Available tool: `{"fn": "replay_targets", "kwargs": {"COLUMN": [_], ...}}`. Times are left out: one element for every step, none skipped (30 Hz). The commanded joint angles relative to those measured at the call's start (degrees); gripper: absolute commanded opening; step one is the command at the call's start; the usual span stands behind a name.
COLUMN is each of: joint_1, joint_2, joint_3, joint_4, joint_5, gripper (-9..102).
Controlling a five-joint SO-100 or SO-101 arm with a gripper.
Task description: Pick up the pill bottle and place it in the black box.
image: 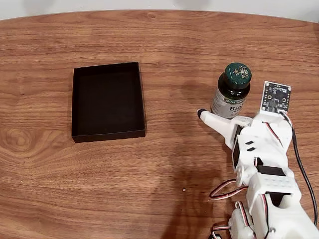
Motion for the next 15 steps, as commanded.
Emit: {"fn": "replay_targets", "kwargs": {"joint_1": [-2.0,-2.5,-2.7,-3.0,-3.0,-3.0,-2.8,-2.6,-2.4,-2.1,-1.9,-1.8,-1.7,-1.6,-1.6], "joint_2": [-2.1,-3.0,-4.0,-5.2,-6.5,-7.9,-9.5,-11.0,-12.5,-13.9,-15.2,-16.3,-17.3,-18.3,-19.0], "joint_3": [-2.1,-2.2,-2.5,-2.8,-3.4,-4.0,-4.7,-5.5,-6.3,-7.1,-7.8,-8.4,-9.0,-9.5,-9.9], "joint_4": [-4.8,-5.7,-6.8,-7.8,-8.8,-9.7,-10.6,-11.3,-12.0,-12.7,-13.4,-14.1,-14.6,-15.2,-15.9], "joint_5": [0.7,0.7,0.7,0.6,0.4,0.4,0.3,0.3,0.3,0.3,0.3,0.3,0.4,0.5,0.5], "gripper": [49,49,49,49,49,49,49,49,49,49,49,49,49,49,49]}}
